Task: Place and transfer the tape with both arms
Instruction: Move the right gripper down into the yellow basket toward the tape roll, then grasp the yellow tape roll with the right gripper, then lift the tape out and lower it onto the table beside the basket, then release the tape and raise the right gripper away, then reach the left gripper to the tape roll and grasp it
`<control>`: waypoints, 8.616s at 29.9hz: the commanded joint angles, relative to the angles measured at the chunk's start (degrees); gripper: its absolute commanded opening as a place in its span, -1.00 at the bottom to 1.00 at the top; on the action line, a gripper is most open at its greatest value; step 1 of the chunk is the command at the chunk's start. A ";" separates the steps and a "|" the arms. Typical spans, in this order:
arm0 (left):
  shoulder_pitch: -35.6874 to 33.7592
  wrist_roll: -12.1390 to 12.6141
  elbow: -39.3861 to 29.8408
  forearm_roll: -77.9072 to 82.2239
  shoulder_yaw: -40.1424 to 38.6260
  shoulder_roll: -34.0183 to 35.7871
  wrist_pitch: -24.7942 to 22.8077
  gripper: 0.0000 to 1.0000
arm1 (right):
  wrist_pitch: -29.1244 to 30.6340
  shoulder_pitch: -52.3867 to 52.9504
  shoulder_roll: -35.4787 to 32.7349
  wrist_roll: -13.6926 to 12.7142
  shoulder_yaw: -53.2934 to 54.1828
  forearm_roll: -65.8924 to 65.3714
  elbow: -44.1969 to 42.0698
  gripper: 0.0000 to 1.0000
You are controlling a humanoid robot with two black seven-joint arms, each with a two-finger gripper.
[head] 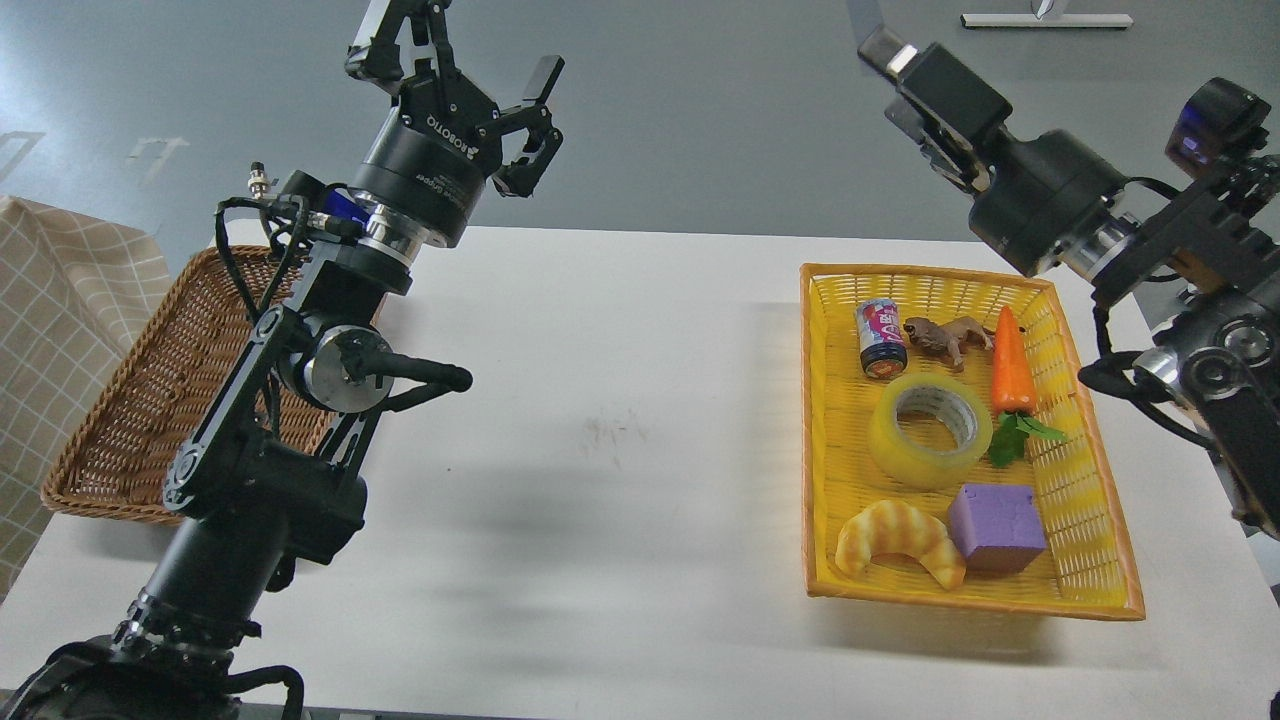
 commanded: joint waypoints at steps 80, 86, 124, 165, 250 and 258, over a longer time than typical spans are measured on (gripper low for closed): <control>0.70 -1.15 0.16 -0.47 -0.26 0.79 -1.75 0.96 | 4.14 -9.85 -1.97 -0.21 -13.28 -39.29 -19.59 0.04; 0.88 -1.15 0.16 -0.47 -0.87 0.88 -1.40 0.96 | 4.22 -9.85 -1.70 -1.44 -13.01 -39.20 -19.41 -0.16; 2.11 -1.06 0.25 0.05 -0.87 0.88 -0.96 0.96 | 9.55 5.24 -2.68 -1.71 -10.44 -34.28 -12.02 -0.70; 2.20 -1.06 0.25 -0.56 -1.84 3.07 -1.48 0.96 | 3.61 15.37 25.46 -4.08 -32.97 -33.92 -37.16 -0.70; -0.44 -5.98 1.65 31.02 5.61 6.94 4.92 0.95 | -6.15 -0.62 21.59 -1.27 13.27 36.74 0.54 1.00; -2.37 -5.63 2.35 64.08 18.95 8.43 16.44 0.95 | -6.50 0.07 21.85 -1.18 14.14 36.65 0.54 1.00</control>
